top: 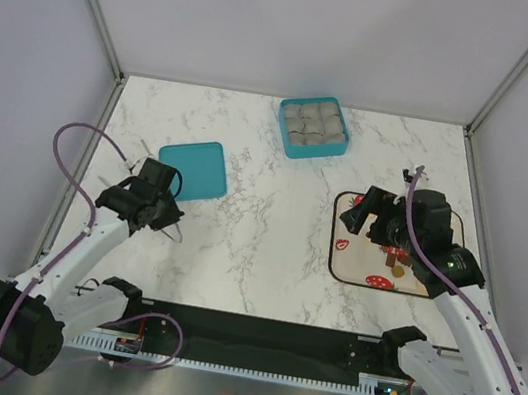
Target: Pack the chocolate
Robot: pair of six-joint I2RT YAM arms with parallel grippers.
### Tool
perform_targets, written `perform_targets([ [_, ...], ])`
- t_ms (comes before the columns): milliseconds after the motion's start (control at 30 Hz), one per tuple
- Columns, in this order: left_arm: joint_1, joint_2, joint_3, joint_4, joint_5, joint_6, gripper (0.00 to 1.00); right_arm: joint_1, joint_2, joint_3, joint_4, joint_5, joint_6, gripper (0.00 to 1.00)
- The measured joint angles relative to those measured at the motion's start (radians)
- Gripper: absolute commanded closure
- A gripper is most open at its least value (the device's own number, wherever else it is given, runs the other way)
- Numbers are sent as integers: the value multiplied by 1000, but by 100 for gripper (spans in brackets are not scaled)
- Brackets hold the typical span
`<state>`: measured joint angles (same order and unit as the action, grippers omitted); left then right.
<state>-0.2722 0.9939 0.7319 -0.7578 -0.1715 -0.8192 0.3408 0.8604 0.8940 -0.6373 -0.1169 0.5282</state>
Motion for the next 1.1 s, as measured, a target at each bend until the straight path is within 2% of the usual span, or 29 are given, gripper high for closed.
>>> perform_targets([
  [167,-246,90,133,-30,-34,-35,98,0,-30,4,-13,0,0,7],
  [333,-505,334,336,-26,-42,-85,98,0,-39,6,-22,0,0,7],
  [467,-630,527,480,-21,-43,-108,98,0,-50,6,-39,2,-2,7],
  [600,-682,689,570,-18,-35,-114,98,0,-75,6,-53,10,-9,7],
  [800,-686,861,648,-14,-2,-114,98,0,-103,6,-84,22,-19,7],
  [1100,-685,974,710,4,60,-114,98,0,-114,6,-90,47,-27,6],
])
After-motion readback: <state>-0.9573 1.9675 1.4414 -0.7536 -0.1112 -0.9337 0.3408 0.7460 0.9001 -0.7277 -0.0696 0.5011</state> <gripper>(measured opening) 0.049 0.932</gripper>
